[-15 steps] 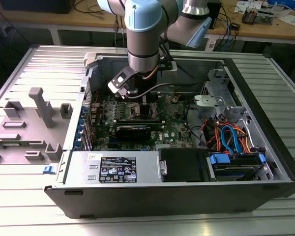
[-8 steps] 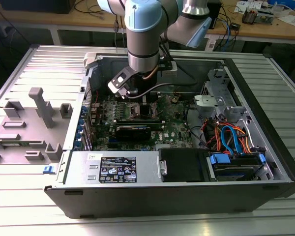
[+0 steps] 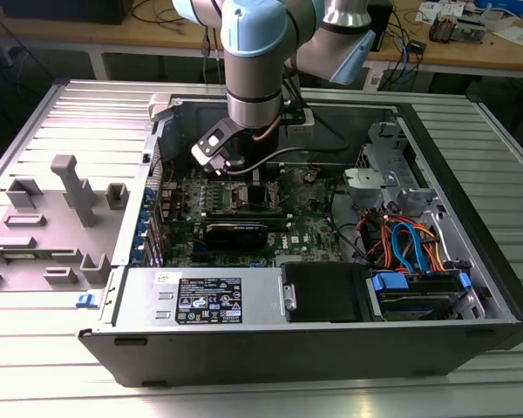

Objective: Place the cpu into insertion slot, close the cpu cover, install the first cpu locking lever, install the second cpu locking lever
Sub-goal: 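Place the cpu into insertion slot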

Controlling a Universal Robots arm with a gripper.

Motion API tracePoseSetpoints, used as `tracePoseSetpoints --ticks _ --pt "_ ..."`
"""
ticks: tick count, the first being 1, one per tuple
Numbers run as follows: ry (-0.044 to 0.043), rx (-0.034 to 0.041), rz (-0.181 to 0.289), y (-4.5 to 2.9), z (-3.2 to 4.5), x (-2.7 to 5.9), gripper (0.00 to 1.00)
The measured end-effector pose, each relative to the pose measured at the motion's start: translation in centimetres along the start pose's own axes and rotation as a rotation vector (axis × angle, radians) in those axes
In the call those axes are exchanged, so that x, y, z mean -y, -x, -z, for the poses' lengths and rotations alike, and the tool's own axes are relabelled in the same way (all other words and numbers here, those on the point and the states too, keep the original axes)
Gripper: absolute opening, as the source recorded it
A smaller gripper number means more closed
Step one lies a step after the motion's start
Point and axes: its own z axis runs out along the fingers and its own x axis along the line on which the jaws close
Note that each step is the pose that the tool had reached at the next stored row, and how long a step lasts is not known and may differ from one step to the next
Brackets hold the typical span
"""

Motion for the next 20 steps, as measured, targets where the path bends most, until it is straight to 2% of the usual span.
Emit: tracePoseSetpoints --ticks 8,10,11,20 --pt "0.0 0.0003 -0.003 0.0 0.05 0.0 0.54" --pt "0.0001 0.0 -0.014 0.0 -0.13 0.01 0.54" --pt "0.0003 -0.0003 -0.014 0.0 -0.15 0.01 0.62" --pt "-0.0003 -0.0001 -0.014 0.0 0.15 -0.01 0.62"
